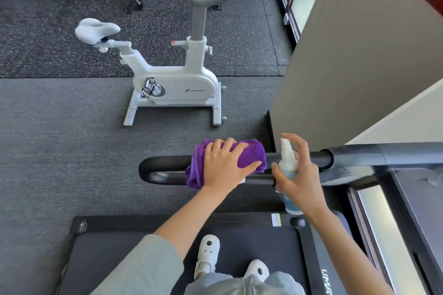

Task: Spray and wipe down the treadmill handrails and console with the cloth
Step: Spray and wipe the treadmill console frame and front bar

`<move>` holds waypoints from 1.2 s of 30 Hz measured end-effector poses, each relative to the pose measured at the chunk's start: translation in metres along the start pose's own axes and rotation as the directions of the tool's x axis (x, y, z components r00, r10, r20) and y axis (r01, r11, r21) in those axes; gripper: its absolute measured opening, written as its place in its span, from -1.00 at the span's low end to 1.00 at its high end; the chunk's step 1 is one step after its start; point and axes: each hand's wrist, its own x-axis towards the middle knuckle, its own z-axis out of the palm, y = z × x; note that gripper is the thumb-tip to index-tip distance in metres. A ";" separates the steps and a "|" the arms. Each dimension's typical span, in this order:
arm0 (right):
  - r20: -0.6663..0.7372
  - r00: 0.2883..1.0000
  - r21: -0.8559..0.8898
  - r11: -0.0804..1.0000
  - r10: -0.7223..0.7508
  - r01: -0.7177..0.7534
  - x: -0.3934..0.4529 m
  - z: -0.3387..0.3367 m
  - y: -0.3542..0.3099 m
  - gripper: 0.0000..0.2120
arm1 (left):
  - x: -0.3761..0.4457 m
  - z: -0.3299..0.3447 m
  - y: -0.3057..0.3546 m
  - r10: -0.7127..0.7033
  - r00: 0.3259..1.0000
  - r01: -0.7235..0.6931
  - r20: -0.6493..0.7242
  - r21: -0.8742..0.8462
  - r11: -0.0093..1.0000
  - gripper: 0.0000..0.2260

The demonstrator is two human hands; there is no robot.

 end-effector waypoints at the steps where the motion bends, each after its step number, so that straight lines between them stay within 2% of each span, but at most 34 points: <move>1: 0.001 1.000 -0.007 1.000 -0.004 0.004 0.001 0.000 0.000 -0.41 | -0.002 -0.001 -0.007 0.023 1.000 -0.023 -0.001 -0.010 1.000 -0.50; 4: 0.010 1.000 -0.017 1.000 -0.010 0.011 0.006 0.002 -0.001 -0.42 | -0.015 -0.011 -0.049 0.054 0.997 -0.055 -0.051 -0.018 0.998 -0.50; 6: 0.012 1.000 -0.014 1.000 -0.011 0.011 0.009 0.004 -0.002 -0.42 | -0.025 -0.020 -0.088 0.013 0.996 -0.014 -0.086 -0.011 1.000 -0.50; 9: 0.004 1.000 -0.010 1.000 -0.001 0.001 0.013 0.007 0.001 -0.44 | -0.033 -0.030 -0.121 -0.090 0.994 0.091 -0.062 0.017 0.996 -0.49; 13: -0.014 1.000 -0.010 1.000 0.020 -0.020 0.014 0.009 0.007 -0.46 | -0.017 -0.023 -0.077 -0.215 0.976 0.219 -0.048 0.110 0.970 -0.47; 19: -0.109 0.993 -0.067 0.997 0.041 -0.049 0.006 -0.010 0.019 -0.43 | 0.019 0.007 0.044 -0.073 0.989 0.068 0.129 0.038 0.997 -0.43; 22: -0.179 0.981 -0.089 0.992 0.068 -0.085 0.000 -0.024 0.028 -0.42 | 0.025 0.012 0.054 -0.020 0.988 0.018 0.151 0.012 1.000 -0.45; 26: -0.199 0.976 -0.096 0.990 0.084 -0.105 -0.002 -0.030 0.034 -0.42 | 0.005 0.000 -0.001 0.066 0.997 -0.066 0.045 -0.016 0.998 -0.46; 31: -0.182 0.981 -0.074 0.993 0.072 -0.087 0.001 -0.024 0.030 -0.43 | -0.034 -0.024 -0.108 0.056 0.998 -0.057 -0.043 -0.014 0.998 -0.44; 34: -0.165 0.984 -0.067 0.995 0.066 -0.078 0.000 -0.022 0.030 -0.43 | -0.048 -0.032 -0.143 -0.009 0.999 0.007 -0.053 -0.034 0.999 -0.42; 36: -0.160 0.985 -0.066 0.995 0.061 -0.073 -0.001 -0.023 0.031 -0.43 | -0.044 -0.031 -0.139 -0.051 0.996 0.051 -0.071 -0.004 0.999 -0.44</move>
